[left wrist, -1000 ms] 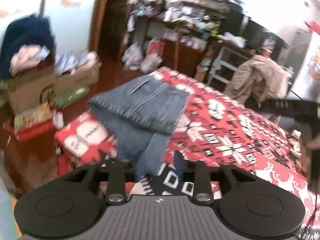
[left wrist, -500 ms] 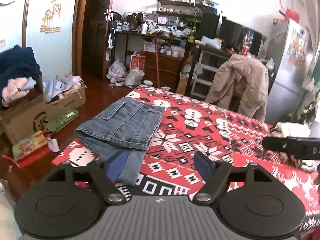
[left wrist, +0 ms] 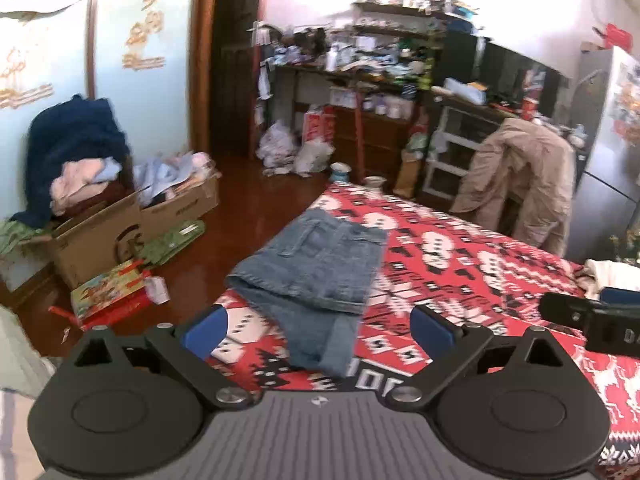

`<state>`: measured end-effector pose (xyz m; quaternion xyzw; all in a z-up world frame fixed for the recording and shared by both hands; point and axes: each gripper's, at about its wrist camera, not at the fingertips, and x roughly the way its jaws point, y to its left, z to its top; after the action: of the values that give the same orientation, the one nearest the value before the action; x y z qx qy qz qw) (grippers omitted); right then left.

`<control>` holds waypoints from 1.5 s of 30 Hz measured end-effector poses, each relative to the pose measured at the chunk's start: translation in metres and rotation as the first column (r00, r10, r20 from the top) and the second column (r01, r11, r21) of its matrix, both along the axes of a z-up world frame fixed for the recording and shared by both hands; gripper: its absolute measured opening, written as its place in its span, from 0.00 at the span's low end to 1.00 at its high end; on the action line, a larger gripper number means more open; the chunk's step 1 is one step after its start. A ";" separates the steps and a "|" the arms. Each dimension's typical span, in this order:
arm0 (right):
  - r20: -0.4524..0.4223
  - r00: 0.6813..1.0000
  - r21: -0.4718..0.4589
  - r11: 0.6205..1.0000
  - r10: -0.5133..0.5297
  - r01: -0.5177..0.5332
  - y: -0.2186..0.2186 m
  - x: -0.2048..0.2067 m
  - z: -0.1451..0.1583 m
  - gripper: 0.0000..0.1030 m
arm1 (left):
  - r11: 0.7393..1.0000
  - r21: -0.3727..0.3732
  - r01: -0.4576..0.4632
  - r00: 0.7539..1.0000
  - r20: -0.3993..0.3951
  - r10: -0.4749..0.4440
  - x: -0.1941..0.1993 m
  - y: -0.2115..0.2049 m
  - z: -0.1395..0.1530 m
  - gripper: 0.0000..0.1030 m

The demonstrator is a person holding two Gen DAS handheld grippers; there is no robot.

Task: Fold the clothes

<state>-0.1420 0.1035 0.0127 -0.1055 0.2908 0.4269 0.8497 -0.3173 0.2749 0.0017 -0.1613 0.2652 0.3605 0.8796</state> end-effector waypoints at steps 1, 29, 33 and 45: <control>0.012 1.000 0.006 1.000 -0.005 0.005 0.004 -0.005 0.001 0.99 | 1.000 -0.001 -0.012 1.000 -0.015 0.012 -0.003 0.005 0.001 0.96; -0.066 0.998 -0.198 0.980 0.017 -0.030 0.125 -0.046 -0.034 0.99 | 0.997 -0.077 -0.029 0.981 -0.194 0.014 -0.002 0.083 -0.023 0.99; -0.093 0.996 -0.207 0.978 0.003 -0.022 0.132 -0.042 -0.039 0.99 | 0.997 -0.080 -0.009 0.974 -0.226 -0.009 0.005 0.081 -0.032 0.99; -0.108 0.994 -0.221 0.975 -0.016 -0.008 0.125 -0.042 -0.034 0.99 | 0.996 -0.090 0.001 0.973 -0.228 -0.022 0.008 0.077 -0.029 0.97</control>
<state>-0.1836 0.2283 -0.0217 -0.1754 0.3825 0.3952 0.8165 -0.3091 0.3515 -0.0271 -0.1565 0.3815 0.3593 0.8372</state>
